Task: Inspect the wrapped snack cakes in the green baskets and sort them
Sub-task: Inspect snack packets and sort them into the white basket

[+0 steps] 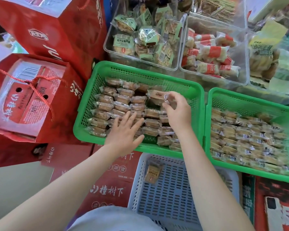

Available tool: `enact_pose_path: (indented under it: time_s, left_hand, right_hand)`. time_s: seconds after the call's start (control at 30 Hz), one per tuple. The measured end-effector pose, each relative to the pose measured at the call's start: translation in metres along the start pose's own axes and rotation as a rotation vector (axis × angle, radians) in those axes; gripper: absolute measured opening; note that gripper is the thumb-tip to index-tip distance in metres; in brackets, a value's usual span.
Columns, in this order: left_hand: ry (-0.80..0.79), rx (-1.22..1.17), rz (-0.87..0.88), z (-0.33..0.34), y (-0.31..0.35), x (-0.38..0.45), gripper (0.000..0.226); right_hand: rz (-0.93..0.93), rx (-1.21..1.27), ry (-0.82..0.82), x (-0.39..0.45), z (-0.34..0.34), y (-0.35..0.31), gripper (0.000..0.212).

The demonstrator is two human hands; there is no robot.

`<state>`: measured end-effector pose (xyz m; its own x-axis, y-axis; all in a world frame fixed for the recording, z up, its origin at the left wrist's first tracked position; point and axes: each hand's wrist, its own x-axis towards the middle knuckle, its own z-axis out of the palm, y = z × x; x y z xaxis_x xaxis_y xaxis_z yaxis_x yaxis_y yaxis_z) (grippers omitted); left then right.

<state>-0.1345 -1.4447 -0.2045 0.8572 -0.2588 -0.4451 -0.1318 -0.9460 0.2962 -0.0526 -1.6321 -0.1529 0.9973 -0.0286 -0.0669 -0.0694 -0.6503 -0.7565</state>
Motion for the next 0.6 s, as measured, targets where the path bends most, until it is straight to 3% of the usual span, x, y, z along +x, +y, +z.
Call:
enact_pose_path:
  time_s: [0.27, 0.43, 0.53, 0.6]
  left_hand:
    - [0.01, 0.021, 0.007, 0.003, -0.003, 0.004, 0.066]
    - [-0.009, 0.044, 0.17, 0.002, -0.005, -0.002, 0.069]
    - [-0.053, 0.073, 0.193, 0.002, -0.006, -0.001, 0.075]
    - [-0.058, 0.084, 0.181, 0.004, -0.005, 0.0, 0.076]
  right_hand:
    - [-0.295, -0.581, -0.165, 0.019, 0.026, 0.003, 0.023]
    - [-0.255, -0.663, -0.235, 0.022, 0.047, 0.021, 0.014]
    - [-0.23, -0.618, -0.194, 0.026, 0.048, 0.023, 0.027]
    - [-0.229, -0.592, -0.137, 0.035, 0.047, 0.018, 0.024]
